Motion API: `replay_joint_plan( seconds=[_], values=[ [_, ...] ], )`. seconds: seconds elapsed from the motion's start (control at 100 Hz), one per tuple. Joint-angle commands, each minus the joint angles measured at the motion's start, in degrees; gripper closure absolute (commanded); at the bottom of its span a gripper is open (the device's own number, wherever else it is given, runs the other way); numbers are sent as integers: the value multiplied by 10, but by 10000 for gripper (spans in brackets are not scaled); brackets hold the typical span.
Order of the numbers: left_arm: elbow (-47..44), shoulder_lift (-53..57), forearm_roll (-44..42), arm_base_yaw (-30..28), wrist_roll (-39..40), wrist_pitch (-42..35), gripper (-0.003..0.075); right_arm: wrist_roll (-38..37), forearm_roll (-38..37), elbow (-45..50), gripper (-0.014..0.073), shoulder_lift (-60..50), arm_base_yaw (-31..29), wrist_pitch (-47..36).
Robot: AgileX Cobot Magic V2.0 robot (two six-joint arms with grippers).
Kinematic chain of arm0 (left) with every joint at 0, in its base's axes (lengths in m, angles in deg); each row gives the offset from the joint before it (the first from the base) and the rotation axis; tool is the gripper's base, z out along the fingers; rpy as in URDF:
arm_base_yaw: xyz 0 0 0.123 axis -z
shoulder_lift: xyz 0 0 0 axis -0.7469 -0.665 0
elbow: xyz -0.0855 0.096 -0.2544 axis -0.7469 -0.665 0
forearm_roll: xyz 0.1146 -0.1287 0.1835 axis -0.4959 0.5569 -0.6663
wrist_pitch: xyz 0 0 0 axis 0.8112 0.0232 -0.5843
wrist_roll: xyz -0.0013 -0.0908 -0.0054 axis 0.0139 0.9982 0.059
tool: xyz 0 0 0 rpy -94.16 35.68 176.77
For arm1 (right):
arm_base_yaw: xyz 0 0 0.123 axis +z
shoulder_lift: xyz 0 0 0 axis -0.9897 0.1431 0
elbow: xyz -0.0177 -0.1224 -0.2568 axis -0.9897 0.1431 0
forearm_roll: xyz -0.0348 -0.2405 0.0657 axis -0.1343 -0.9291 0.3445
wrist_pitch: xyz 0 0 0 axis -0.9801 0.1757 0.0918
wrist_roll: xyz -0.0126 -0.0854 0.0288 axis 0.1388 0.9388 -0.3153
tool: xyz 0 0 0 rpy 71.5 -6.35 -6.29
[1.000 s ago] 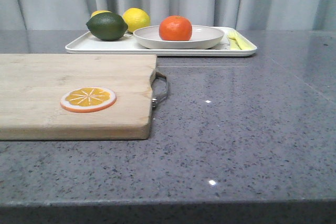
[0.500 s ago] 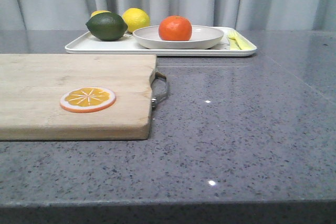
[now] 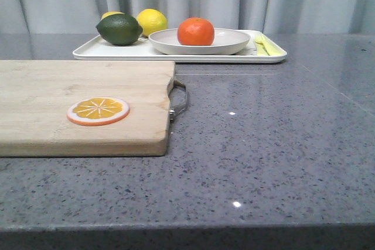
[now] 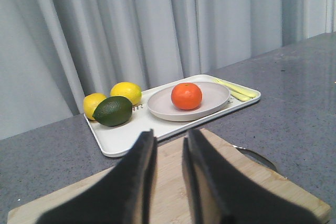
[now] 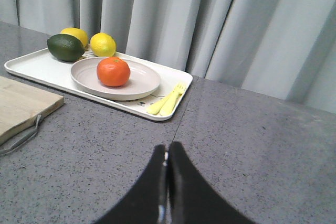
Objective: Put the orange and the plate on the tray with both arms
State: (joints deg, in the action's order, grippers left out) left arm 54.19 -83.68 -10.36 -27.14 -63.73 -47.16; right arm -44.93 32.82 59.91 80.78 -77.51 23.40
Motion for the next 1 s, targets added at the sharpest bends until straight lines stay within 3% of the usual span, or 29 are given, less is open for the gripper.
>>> replay_joint_plan(
  seconds=[0.0, 0.83, 0.94, 0.99],
  values=[
    [16, -4, 6, -1, 5, -39, 738, 4, 10, -14, 695, 5, -2, -47],
    [16, -4, 5, -1, 5, -38, 740, 4, 11, -14, 695, 5, -2, -46],
    [14, -3, -85, -1, 20, -39, 740, 4, 11, -14, 695, 5, -2, -46],
    [11, -3, -171, -4, 111, -41, 740, 4, 11, -14, 695, 5, -2, -46]
  ],
)
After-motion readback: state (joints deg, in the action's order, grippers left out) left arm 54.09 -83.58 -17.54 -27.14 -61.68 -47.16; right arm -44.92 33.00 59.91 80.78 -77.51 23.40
